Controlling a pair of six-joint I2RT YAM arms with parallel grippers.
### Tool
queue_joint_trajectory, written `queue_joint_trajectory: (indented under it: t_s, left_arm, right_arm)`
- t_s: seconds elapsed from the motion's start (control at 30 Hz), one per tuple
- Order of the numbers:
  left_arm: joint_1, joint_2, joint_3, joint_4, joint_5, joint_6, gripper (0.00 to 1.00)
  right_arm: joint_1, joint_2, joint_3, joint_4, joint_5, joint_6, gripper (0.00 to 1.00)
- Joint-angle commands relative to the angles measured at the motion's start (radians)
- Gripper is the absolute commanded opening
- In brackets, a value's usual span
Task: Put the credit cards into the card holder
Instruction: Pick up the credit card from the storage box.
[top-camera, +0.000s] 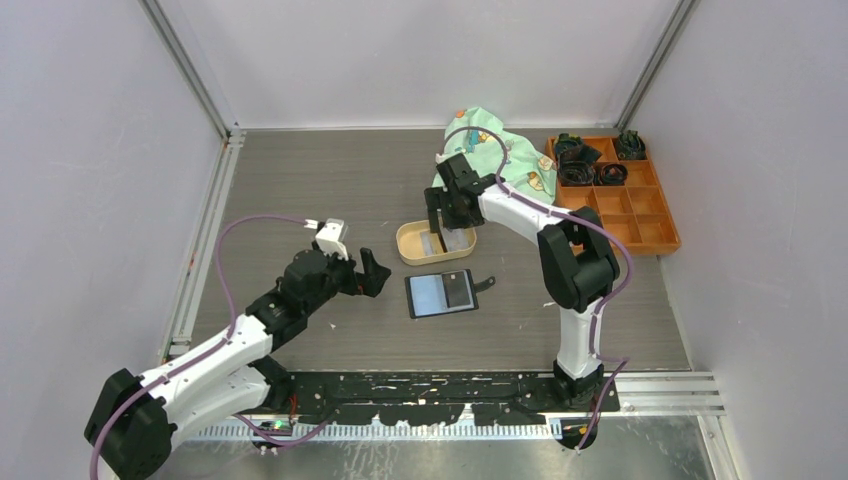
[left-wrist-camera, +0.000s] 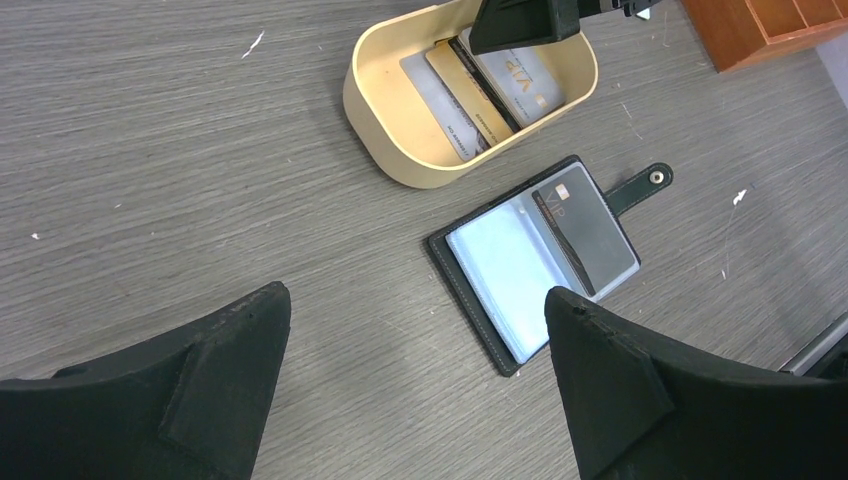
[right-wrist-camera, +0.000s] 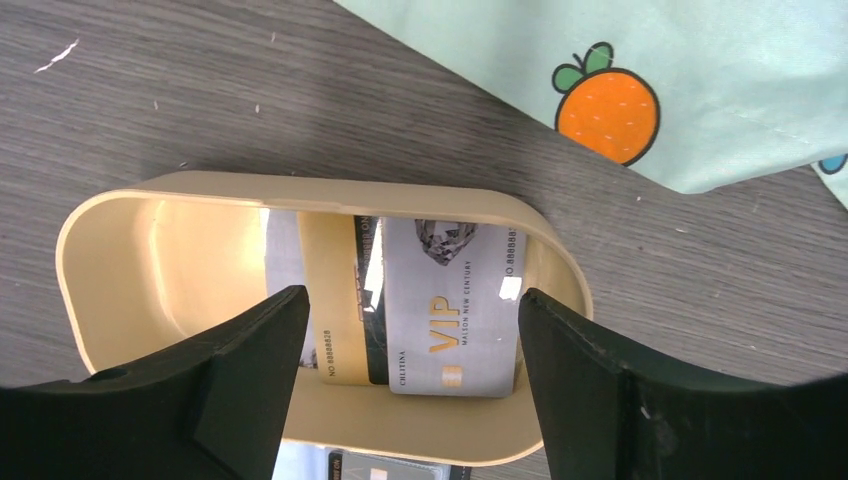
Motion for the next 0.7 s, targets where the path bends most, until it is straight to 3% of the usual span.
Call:
queue_joint_trajectory:
  t_s: [0.0,0.4,0.67]
  left_arm:
    - [0.007,0.005,-0.007,0.062,-0.016,-0.009,0.97]
    - [0.006,0.009,-0.021,0.073,-0.011,-0.026,0.96]
    - [0.006,0.013,-0.024,0.080,-0.006,-0.033,0.96]
  right_arm:
    - [0.003,0.015,0.042,-0.003,0.064,0.014,0.83]
    - [0.004,0.064,0.054,-0.020,0.037,0.030,0.85]
    - [0.001,0.078,0.073,-0.024,-0.117,0.012,0.69]
